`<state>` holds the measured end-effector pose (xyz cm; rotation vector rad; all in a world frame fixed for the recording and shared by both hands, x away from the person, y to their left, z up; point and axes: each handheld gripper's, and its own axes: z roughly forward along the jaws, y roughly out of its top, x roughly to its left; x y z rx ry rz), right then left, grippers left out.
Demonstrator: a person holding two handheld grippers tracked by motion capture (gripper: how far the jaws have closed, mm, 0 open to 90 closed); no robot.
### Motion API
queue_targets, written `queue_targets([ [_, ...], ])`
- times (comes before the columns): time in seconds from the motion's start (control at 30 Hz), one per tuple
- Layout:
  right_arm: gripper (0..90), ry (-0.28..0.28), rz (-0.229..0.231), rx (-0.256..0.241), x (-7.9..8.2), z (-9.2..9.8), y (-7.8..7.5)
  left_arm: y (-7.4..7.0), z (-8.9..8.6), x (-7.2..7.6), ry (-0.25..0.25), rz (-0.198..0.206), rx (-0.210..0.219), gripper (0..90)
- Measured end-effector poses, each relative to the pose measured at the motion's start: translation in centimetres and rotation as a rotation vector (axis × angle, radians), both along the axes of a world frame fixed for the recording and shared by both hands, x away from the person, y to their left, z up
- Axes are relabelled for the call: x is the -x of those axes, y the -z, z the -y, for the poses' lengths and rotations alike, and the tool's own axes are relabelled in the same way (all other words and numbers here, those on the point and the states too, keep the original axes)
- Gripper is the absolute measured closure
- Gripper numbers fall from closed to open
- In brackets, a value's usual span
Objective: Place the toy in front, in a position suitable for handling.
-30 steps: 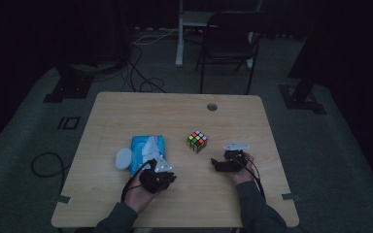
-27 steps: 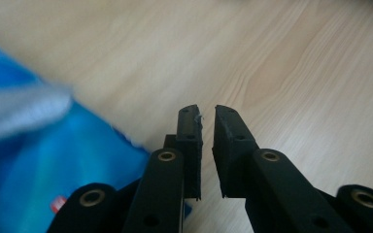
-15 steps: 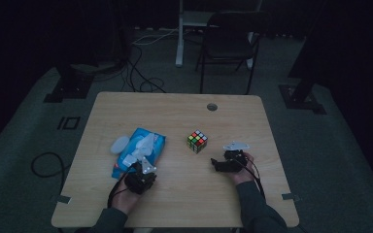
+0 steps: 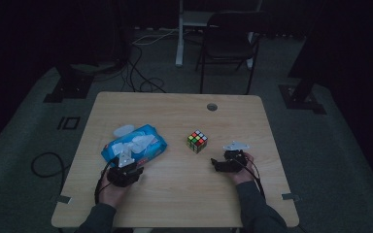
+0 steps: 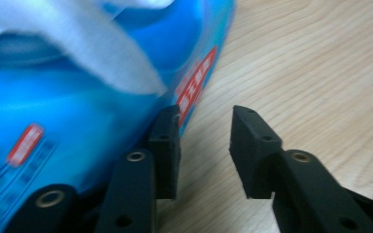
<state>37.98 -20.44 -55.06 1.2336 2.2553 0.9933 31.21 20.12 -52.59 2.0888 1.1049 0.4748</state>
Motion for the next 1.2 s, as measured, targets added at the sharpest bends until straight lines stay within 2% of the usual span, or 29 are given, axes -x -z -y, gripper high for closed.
queue_targets([
  [0.03,18.4,0.0,0.0,0.0,0.0,0.0,0.0,0.0,0.0,-0.1,0.037,0.006,0.04,61.8],
  [0.1,18.4,0.0,0.001,0.0,0.0,0.0,0.0,0.0,0.0,-0.2,0.06,0.013,0.072,59.7],
  [0.23,18.4,-0.005,0.002,0.001,0.0,0.0,0.0,0.4,0.2,-0.5,0.085,0.012,0.085,56.8],
  [0.47,18.5,-0.006,0.001,-0.001,0.0,0.0,0.0,0.7,0.6,-0.5,0.084,0.033,0.062,53.9],
  [0.67,24.6,-0.018,-0.003,-0.001,0.0,-0.4,-0.2,1.0,1.1,-0.6,0.095,0.028,0.048,53.3],
  [0.7,25.4,-0.021,-0.002,-0.001,0.0,-0.4,-0.2,1.1,1.4,-0.6,0.107,0.026,0.035,53.3],
  [0.73,25.8,-0.035,-0.004,-0.02,0.0,-0.7,-0.3,1.2,1.5,-0.6,0.111,0.023,0.03,52.8],
  [0.8,25.7,-0.048,0.007,-0.025,0.0,-1.1,-0.8,1.3,1.7,-0.6,0.115,0.021,0.024,52.5],
  [1.0,19.7,-0.084,0.044,-0.08,-0.6,-2.9,-2.1,1.5,2.0,-0.6,0.122,0.016,0.008,51.8],
  [1.2,13.0,-0.104,0.08,-0.096,-1.4,-4.7,-3.1,1.4,1.7,-0.6,0.116,0.014,0.019,51.5],
])
